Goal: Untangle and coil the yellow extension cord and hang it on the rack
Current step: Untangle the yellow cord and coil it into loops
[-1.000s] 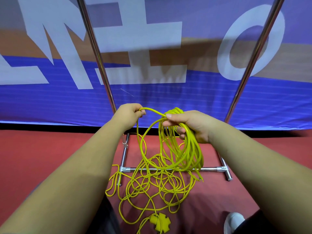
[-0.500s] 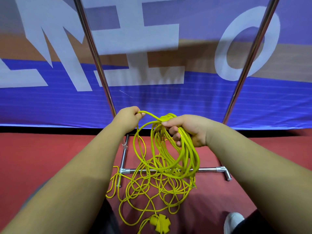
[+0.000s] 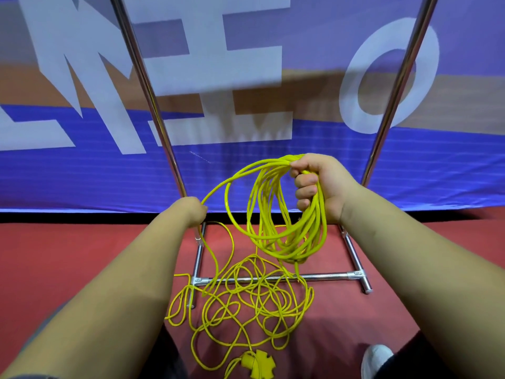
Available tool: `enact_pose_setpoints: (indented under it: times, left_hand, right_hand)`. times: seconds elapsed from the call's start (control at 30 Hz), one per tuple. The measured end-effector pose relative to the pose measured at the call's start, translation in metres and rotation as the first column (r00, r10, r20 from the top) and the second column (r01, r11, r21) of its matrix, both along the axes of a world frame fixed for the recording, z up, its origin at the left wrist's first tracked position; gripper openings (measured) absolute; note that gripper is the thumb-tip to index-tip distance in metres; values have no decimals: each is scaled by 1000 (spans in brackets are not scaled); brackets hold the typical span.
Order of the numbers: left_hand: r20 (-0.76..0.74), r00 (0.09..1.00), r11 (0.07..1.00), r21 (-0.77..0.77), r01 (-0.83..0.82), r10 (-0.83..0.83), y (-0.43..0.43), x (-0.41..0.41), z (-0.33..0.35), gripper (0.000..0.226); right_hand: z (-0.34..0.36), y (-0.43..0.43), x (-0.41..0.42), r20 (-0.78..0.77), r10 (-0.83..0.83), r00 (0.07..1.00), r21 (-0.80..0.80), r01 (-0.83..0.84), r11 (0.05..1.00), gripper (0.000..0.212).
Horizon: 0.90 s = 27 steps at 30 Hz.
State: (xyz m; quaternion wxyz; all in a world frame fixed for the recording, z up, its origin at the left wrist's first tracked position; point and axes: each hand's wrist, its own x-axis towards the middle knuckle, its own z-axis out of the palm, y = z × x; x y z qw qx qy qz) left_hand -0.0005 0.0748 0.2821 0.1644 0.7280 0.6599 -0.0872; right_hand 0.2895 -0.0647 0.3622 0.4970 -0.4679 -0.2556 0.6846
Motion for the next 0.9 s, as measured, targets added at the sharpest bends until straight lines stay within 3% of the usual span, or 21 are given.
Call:
enact_pose_setpoints:
  times: [0.1, 0.23, 0.3, 0.37, 0.43, 0.5, 0.57, 0.63, 0.77, 0.9]
  left_hand:
    - [26, 999, 996, -80, -26, 29, 0, -3, -3, 63]
    - [184, 981, 997, -44, -56, 64, -5, 13, 7, 64]
    - [143, 990, 993, 116, -16, 0, -12, 22, 19, 59]
    - [203, 977, 976, 216, 21, -66, -19, 31, 26, 51]
    - [252, 953, 972, 205, 114, -165, -28, 38, 31, 33]
    - [165, 942, 943, 211, 257, -293, -34, 43, 32, 12]
    - [120, 927, 914, 249, 320, -357, -38, 45, 33, 8]
    - [198, 908, 913, 263, 313, -368, -40, 47, 36, 11]
    - [300, 805, 858, 119, 500, -512, -46, 47, 38, 15]
    - [322, 645, 693, 48, 720, -693, -58, 55, 49, 40]
  right_hand:
    - [3, 0, 6, -45, -85, 995, 6, 85, 996, 21]
    - [1, 3, 10, -87, -202, 975, -9, 202, 979, 24]
    - [-1, 4, 11, -97, -250, 963, -17, 250, 968, 24]
    - [-3, 6, 11, -86, -278, 957, -18, 278, 961, 25]
    - [-5, 7, 11, -53, -285, 957, -18, 285, 958, 27]
    - [-7, 9, 12, 2, -274, 962, -16, 274, 962, 29]
    - [-8, 9, 11, 59, -244, 968, -5, 245, 970, 29]
    - [-8, 7, 9, 105, -211, 972, 8, 211, 977, 27]
    - [-7, 4, 3, 102, -171, 980, 0, 172, 985, 23]
    - [-10, 3, -5, 140, -93, 986, -31, 98, 995, 16]
